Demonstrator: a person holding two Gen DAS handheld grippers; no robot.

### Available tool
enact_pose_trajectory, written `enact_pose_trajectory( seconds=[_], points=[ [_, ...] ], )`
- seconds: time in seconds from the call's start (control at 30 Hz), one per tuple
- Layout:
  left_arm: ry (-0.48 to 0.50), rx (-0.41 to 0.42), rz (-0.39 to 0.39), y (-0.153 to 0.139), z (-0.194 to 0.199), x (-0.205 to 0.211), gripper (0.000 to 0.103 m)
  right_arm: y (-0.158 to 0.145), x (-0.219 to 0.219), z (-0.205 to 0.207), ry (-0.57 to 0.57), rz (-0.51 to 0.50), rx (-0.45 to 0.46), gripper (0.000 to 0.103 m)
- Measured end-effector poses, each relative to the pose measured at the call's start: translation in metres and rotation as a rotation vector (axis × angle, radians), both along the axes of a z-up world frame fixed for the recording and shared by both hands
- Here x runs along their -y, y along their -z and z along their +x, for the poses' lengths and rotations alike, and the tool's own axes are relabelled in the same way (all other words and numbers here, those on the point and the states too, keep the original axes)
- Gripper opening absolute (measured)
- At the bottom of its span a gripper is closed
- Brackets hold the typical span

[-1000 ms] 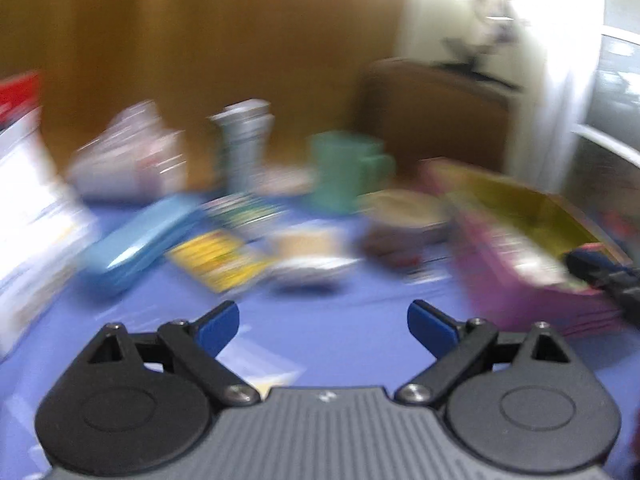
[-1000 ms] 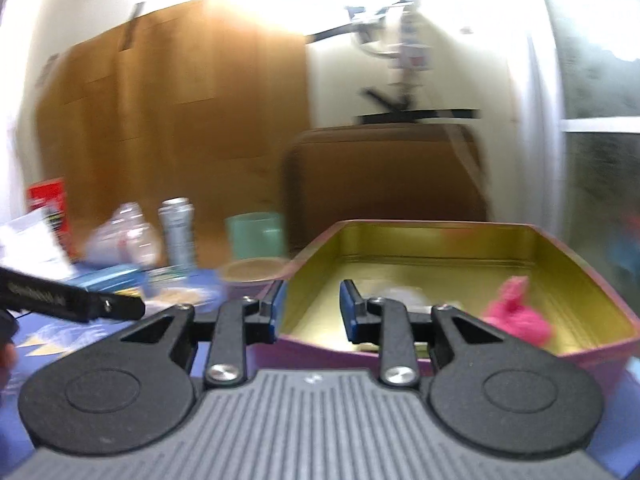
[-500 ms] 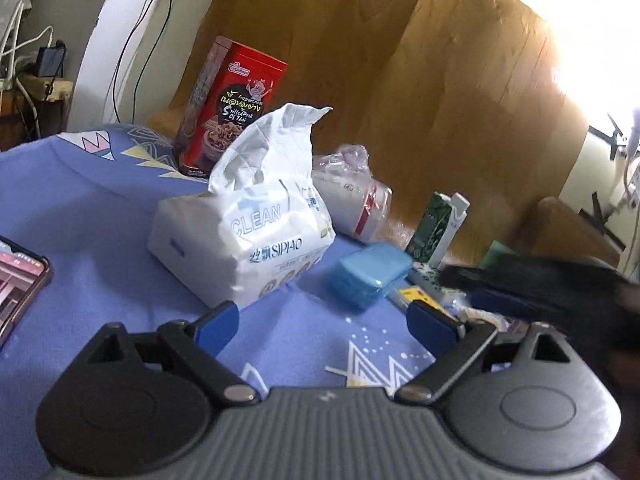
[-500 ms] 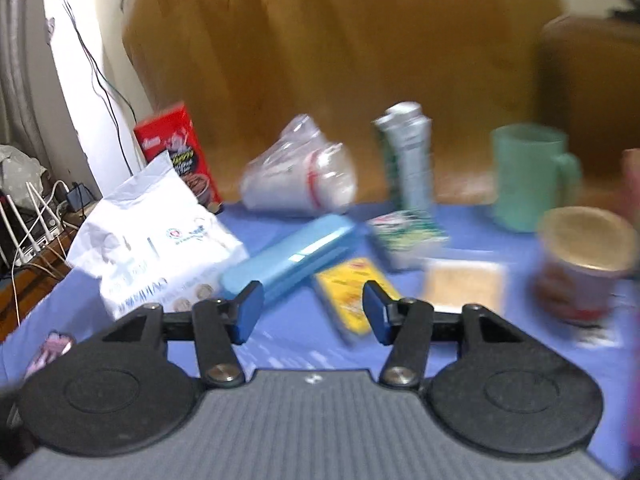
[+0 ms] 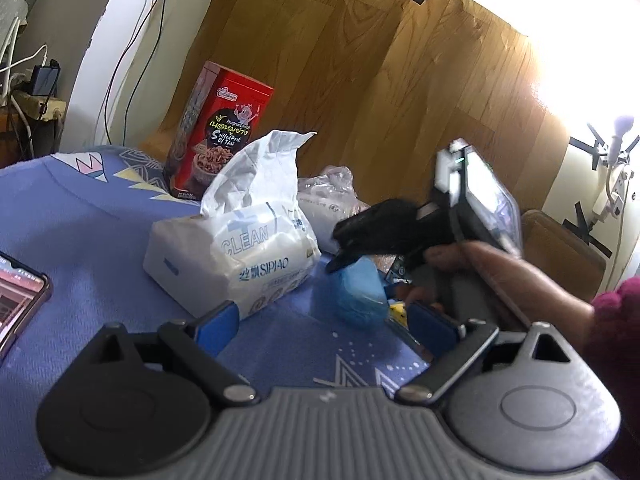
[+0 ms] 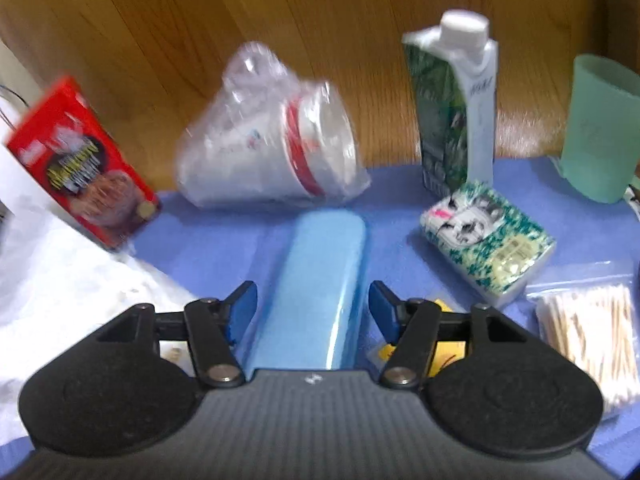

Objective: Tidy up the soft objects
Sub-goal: 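Reach the right tool to the light-blue pencil case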

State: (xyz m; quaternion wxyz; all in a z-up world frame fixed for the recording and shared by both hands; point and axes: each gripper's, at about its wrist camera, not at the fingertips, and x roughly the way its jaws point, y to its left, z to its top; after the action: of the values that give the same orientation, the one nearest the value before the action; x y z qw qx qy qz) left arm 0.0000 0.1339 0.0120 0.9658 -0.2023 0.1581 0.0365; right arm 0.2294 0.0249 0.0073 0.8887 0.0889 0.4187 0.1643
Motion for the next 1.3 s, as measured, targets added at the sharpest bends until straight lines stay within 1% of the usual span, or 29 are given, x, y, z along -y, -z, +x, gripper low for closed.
enact_pose_trajectory(
  seconds=[0.03, 0.07, 0.1, 0.13, 0.37, 0.43, 0.53, 0.63, 0.7, 0.83, 0.9, 0.97, 1.03, 1.07, 1.13, 1.23, 1.3],
  points=[
    [0.001, -0.001, -0.006, 0.0, 0.001, -0.001, 0.095, 0.005, -0.005, 0.003, -0.009, -0.027, -0.015, 0.064],
    [-0.001, -0.004, -0.015, 0.001, 0.001, -0.003, 0.095, 0.005, -0.01, 0.0, -0.025, -0.066, 0.027, 0.063],
    [-0.004, -0.005, -0.022, 0.001, 0.002, -0.004, 0.095, 0.007, -0.017, -0.003, -0.058, -0.118, 0.047, 0.059],
    [-0.003, -0.005, -0.028, 0.001, 0.002, -0.005, 0.095, 0.007, -0.02, -0.009, -0.087, -0.151, 0.073, 0.057],
    [-0.021, 0.0, -0.053, 0.002, 0.001, -0.01, 0.095, 0.005, -0.001, -0.046, -0.24, -0.183, 0.125, 0.056],
    [-0.023, -0.004, -0.056, 0.002, 0.001, -0.01, 0.095, 0.006, 0.008, -0.062, -0.332, -0.208, 0.148, 0.056],
    [-0.026, -0.01, -0.048, 0.002, 0.001, -0.009, 0.095, 0.007, 0.029, -0.085, -0.452, -0.203, 0.169, 0.056],
    [-0.004, -0.035, -0.029, 0.002, 0.006, -0.004, 0.096, 0.009, 0.053, -0.106, -0.511, -0.197, 0.185, 0.056],
    [0.031, -0.064, -0.008, 0.003, 0.012, 0.001, 0.098, 0.009, 0.068, -0.119, -0.526, -0.196, 0.197, 0.056],
    [0.152, -0.133, 0.068, 0.006, 0.026, 0.019, 0.099, 0.013, 0.104, -0.156, -0.533, -0.197, 0.236, 0.056],
    [0.209, -0.161, 0.126, 0.006, 0.032, 0.032, 0.099, 0.016, 0.118, -0.178, -0.505, -0.187, 0.25, 0.056],
    [0.258, -0.188, 0.166, 0.008, 0.036, 0.042, 0.099, 0.021, 0.13, -0.195, -0.466, -0.164, 0.26, 0.057],
    [0.307, -0.219, 0.178, 0.01, 0.037, 0.048, 0.099, 0.026, 0.143, -0.214, -0.425, -0.145, 0.282, 0.064],
    [0.325, -0.235, 0.176, 0.01, 0.038, 0.05, 0.099, 0.027, 0.147, -0.221, -0.41, -0.134, 0.29, 0.068],
    [0.332, -0.257, 0.152, 0.011, 0.038, 0.054, 0.099, 0.028, 0.156, -0.229, -0.383, -0.118, 0.307, 0.071],
    [0.346, -0.281, 0.034, 0.01, 0.033, 0.053, 0.099, 0.028, 0.169, -0.234, -0.384, -0.095, 0.322, 0.074],
    [0.365, -0.292, -0.024, 0.008, 0.029, 0.056, 0.099, 0.029, 0.178, -0.237, -0.397, -0.082, 0.321, 0.074]
  ],
)
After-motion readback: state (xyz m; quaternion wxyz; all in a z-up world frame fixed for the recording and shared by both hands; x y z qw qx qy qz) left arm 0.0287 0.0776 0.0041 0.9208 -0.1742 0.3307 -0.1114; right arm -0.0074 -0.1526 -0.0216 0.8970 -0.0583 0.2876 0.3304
